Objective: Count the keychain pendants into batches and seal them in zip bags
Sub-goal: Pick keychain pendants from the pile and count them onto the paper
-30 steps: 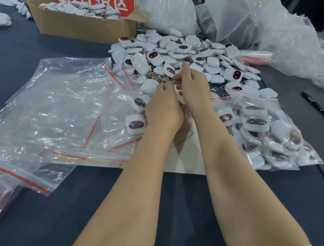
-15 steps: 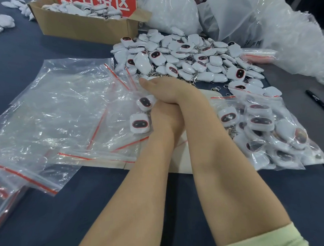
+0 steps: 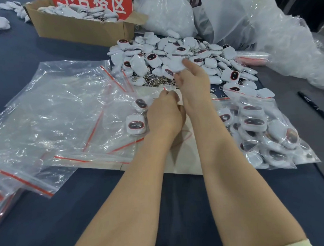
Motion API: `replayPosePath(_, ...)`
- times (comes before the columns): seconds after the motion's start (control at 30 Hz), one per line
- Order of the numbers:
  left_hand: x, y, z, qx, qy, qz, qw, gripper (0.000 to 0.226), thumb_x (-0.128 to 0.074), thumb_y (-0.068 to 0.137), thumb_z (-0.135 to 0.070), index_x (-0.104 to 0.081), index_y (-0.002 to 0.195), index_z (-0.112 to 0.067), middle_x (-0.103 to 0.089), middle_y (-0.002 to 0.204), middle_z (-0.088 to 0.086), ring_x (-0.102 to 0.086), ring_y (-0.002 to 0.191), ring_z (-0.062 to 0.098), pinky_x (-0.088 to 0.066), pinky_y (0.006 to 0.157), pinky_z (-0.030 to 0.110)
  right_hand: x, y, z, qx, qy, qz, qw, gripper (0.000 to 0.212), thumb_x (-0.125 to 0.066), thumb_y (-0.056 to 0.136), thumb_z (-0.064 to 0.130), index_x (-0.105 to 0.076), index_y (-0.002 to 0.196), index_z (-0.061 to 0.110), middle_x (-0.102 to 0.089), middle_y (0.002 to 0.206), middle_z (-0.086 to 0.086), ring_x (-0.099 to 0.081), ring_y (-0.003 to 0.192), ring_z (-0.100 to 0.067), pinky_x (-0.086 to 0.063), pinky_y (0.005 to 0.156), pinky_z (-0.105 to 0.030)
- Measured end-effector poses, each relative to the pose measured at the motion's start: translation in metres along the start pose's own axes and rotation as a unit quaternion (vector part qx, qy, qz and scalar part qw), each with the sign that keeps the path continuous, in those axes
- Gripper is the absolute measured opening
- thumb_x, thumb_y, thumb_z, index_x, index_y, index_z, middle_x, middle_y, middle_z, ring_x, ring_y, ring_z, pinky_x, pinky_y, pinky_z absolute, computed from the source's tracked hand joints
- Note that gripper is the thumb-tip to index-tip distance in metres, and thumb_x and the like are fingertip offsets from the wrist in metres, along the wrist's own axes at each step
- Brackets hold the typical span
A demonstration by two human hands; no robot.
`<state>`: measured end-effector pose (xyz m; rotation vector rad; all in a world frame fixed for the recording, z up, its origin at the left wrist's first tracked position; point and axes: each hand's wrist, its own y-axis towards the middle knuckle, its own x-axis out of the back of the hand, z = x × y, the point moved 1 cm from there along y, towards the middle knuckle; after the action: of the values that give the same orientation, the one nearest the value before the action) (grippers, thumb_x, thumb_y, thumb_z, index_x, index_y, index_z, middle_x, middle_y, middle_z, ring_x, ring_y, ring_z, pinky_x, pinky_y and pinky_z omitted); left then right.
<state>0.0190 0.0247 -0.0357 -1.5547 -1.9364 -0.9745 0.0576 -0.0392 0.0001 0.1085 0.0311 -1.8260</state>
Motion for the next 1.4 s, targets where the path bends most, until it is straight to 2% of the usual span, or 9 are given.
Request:
replayPosePath(0.07,0.0,-0.001,-0.001,-0.017,0.01,0.008,1.0,0.024,-0.05,0.09,-0.021,-0.058,0.111,-0.014,-0.054,0.119,0.009,-0.055,0.105,0.03,-0.041,0.08,0.035,0.011,0.0,-0.001,-0.048,0.133,-0.008,0.99,0.046,-0.045,0.089,-0.014,-0.048,0.133,-0.001,-0.057,0.086,-0.009,-0.052,0.073,-0.011,-0.049,0.095,-0.031)
replayPosePath(0.2,0.001,0.0,-0.001,-0.017,0.001,0.003,1.0,0.023,-0.051,0.089,-0.021,-0.057,0.111,-0.015,-0.056,0.117,0.007,-0.055,0.104,0.029,-0.04,0.077,0.033,0.021,-0.008,-0.007,-0.117,0.287,-0.008,0.951,0.034,-0.049,0.09,-0.015,-0.05,0.121,0.001,-0.056,0.082,-0.011,-0.058,0.069,-0.013,-0.055,0.069,-0.018)
replayPosePath(0.3,0.003,0.0,-0.002,-0.002,-0.035,-0.007,0.999,0.029,-0.048,0.09,-0.02,-0.048,0.119,-0.012,-0.06,0.115,0.009,-0.056,0.104,0.032,-0.042,0.079,0.037,0.018,-0.012,-0.017,-0.083,0.127,0.014,0.988,0.018,-0.059,0.091,-0.001,-0.057,0.109,0.004,-0.057,0.073,-0.006,-0.052,0.056,-0.009,-0.051,0.057,-0.019)
replayPosePath(0.43,0.005,0.001,-0.002,0.041,-0.098,-0.024,0.994,0.056,-0.048,0.09,-0.021,-0.026,0.141,-0.012,-0.061,0.118,0.009,-0.058,0.105,0.032,-0.04,0.076,0.035,0.016,-0.01,-0.022,0.04,-0.165,-0.025,0.985,0.009,-0.067,0.089,0.023,-0.06,0.084,0.021,-0.061,0.076,-0.002,-0.054,0.069,-0.013,-0.048,0.073,-0.033)
replayPosePath(0.53,0.005,0.002,-0.001,0.044,-0.097,-0.022,0.994,0.052,-0.048,0.088,-0.016,-0.032,0.137,-0.012,-0.061,0.116,0.01,-0.057,0.105,0.033,-0.042,0.078,0.036,0.016,-0.006,-0.023,0.058,-0.146,-0.036,0.987,0.012,-0.062,0.093,0.027,-0.06,0.088,0.017,-0.058,0.076,0.003,-0.056,0.074,-0.013,-0.047,0.076,-0.035)
replayPosePath(0.63,0.005,0.002,-0.001,0.022,-0.063,-0.012,0.998,0.034,-0.048,0.088,-0.016,-0.049,0.121,-0.012,-0.059,0.118,0.009,-0.055,0.109,0.031,-0.043,0.084,0.038,0.015,-0.001,-0.026,0.009,-0.075,-0.038,0.996,0.018,-0.052,0.098,0.026,-0.058,0.102,0.01,-0.065,0.104,-0.01,-0.063,0.102,-0.026,-0.051,0.093,-0.044)
replayPosePath(0.83,0.003,0.002,-0.001,0.007,-0.035,-0.003,0.999,0.033,-0.049,0.089,-0.018,-0.052,0.122,-0.012,-0.054,0.125,0.008,-0.053,0.113,0.029,-0.043,0.088,0.037,0.017,0.002,-0.023,-0.109,0.245,-0.024,0.963,0.011,-0.05,0.099,0.009,-0.058,0.096,0.002,-0.064,0.081,-0.011,-0.064,0.068,-0.016,-0.055,0.057,-0.022)
replayPosePath(1.03,0.004,-0.002,-0.005,-0.014,0.016,-0.006,1.0,0.044,-0.051,0.089,-0.018,-0.04,0.131,-0.009,-0.037,0.138,0.01,-0.054,0.107,0.035,-0.041,0.077,0.042,0.019,0.002,-0.023,-0.097,0.24,0.01,0.966,0.013,-0.054,0.096,0.003,-0.059,0.084,0.005,-0.059,0.074,-0.007,-0.058,0.065,-0.013,-0.052,0.06,-0.021)
replayPosePath(1.4,0.003,0.0,-0.005,-0.003,0.011,-0.006,1.0,0.043,-0.052,0.086,-0.017,-0.041,0.127,-0.009,-0.047,0.131,0.01,-0.053,0.111,0.033,-0.041,0.077,0.038,0.017,-0.003,-0.026,-0.028,0.112,0.041,0.992,0.006,-0.062,0.091,0.006,-0.057,0.088,0.008,-0.059,0.08,-0.01,-0.056,0.073,-0.021,-0.048,0.075,-0.035)
